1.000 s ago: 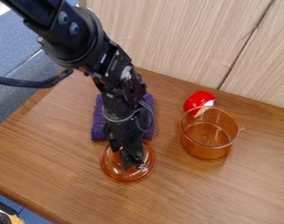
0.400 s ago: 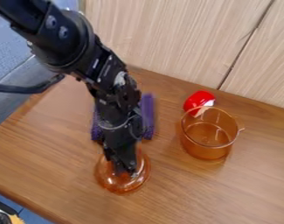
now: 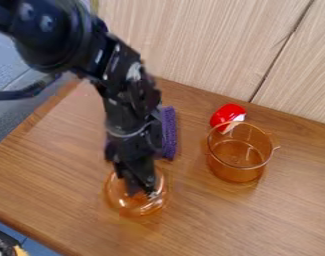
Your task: Put the cover on the container
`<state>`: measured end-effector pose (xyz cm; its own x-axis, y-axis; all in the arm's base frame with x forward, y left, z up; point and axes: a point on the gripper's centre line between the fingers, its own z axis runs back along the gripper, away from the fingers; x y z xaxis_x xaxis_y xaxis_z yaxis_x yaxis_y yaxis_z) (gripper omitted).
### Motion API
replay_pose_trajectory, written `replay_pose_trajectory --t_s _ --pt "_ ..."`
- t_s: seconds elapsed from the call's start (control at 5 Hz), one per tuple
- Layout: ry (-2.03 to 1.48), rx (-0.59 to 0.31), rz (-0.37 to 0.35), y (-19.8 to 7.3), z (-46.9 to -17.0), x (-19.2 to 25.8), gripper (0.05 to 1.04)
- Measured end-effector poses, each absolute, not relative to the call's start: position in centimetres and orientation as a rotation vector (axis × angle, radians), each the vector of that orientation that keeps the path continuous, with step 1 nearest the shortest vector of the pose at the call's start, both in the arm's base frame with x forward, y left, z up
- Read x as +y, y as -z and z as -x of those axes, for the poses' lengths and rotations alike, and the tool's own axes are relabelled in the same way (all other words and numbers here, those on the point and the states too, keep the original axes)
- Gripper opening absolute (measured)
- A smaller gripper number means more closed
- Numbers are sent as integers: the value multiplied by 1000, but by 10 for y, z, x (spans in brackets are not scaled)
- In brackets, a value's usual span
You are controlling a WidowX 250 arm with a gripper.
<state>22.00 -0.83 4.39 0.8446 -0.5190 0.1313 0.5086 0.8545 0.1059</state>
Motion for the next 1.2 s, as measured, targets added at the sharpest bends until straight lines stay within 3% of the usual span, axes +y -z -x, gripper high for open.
replay_pose_trajectory --t_s 0.4,0.6,0.8,1.2 --pt "612 -305 -6 -99 -266 -64 387" --pt "619 -330 12 -108 -292 -82 387" --pt "613 -298 27 -101 -317 -93 387" --pt "612 -209 5 -68 -335 -94 387"
